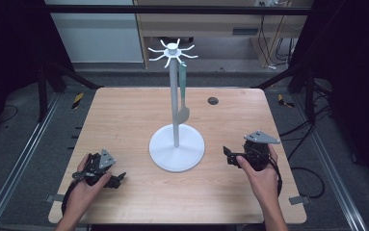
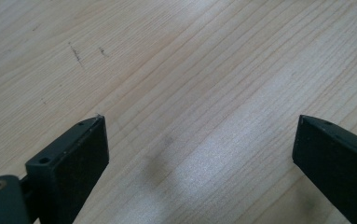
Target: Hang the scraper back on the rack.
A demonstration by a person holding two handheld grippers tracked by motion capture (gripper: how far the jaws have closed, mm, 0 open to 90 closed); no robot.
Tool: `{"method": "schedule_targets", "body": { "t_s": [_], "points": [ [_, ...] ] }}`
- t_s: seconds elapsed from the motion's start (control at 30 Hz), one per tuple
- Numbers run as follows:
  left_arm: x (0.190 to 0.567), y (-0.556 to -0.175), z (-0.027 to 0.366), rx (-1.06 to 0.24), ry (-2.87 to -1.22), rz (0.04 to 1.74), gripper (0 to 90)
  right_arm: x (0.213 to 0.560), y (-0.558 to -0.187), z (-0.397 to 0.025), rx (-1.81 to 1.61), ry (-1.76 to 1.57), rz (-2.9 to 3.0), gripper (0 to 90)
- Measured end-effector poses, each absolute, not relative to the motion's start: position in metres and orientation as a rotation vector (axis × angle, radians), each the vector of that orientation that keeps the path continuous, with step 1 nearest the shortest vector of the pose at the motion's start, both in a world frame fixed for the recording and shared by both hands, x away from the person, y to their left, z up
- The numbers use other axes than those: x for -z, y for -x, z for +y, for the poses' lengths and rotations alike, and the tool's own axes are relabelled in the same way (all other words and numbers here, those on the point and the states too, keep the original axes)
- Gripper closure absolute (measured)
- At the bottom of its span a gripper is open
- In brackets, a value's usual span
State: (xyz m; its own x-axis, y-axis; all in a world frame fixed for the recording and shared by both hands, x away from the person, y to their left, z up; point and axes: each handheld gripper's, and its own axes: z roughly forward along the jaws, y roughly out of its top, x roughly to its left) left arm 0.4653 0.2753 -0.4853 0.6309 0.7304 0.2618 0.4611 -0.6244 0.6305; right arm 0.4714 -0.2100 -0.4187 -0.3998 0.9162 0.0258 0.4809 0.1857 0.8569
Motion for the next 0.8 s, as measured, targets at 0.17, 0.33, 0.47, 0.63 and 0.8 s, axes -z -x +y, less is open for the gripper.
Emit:
{"method": "schedule_targets", "body": {
  "t_s": [0.17,0.33,0.47,0.63,0.8],
  "points": [
    [0.485,-0.465,0.275,-0.694,-2.337,0.933,3.3,0.429,-0.474,-0.213,-1.127,-1.341,1.966,6.9],
    [0.485,-0.465,0.276,-0.695,-2.334,0.933,3.3,0.437,-0.476,-0.216,-1.113,-1.368,1.960,7.9],
    [0.485,-0.466,0.277,-0.698,-2.325,0.941,3.3,0.444,-0.477,-0.216,-1.103,-1.394,1.950,9.4],
    [0.484,-0.466,0.277,-0.703,-2.312,0.942,3.2,0.453,-0.479,-0.216,-1.102,-1.423,1.934,10.5],
    [0.482,-0.466,0.277,-0.713,-2.304,0.938,3.1,0.463,-0.479,-0.215,-1.083,-1.422,1.945,11.1]
  ]
}}
